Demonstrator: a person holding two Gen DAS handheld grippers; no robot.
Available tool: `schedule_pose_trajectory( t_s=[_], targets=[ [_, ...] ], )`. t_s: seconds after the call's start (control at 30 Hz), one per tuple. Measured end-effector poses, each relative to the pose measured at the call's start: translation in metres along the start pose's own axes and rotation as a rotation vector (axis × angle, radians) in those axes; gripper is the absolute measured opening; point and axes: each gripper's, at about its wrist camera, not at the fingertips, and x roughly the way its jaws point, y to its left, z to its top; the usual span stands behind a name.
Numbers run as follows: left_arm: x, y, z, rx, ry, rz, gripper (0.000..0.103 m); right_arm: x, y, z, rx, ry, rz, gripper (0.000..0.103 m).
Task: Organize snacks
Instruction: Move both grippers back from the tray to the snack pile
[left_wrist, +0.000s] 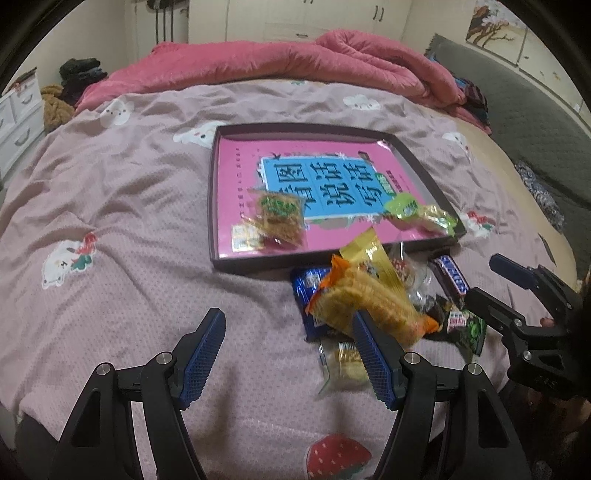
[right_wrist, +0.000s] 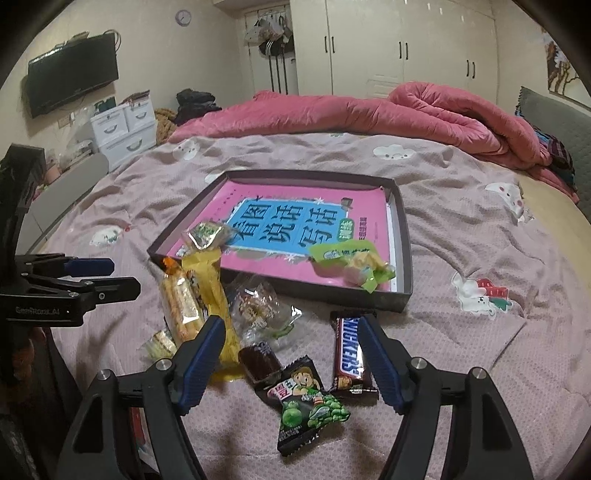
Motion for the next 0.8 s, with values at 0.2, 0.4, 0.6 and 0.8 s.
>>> schedule_pose_trajectory(
  t_s=[0.2,0.4,0.6,0.8],
  targets=[
    [0.007,-0.01,-0.01,0.042,0.06,-0.022,0.073,0.008,0.005,-0.006,-0.031,0.048,0.005,0.073],
    [0.015,-0.019,-0.015,0.074,0.101,-0.043,0.073,0.011,0.005,-0.008,-0.034,0.068,0.014,0.073],
    [0.022,-0.023,-0.019,0.085,0.136,-0.065,0.073,0.016,0.008,-0.011,-0.053,0.093,0.02,0.073],
    [0.03,-0.031,-0.023,0.103,0.165,-0.088,0.073,0.022,0.01,-0.013,-0.06,0.105,0.038,0.069]
  ],
)
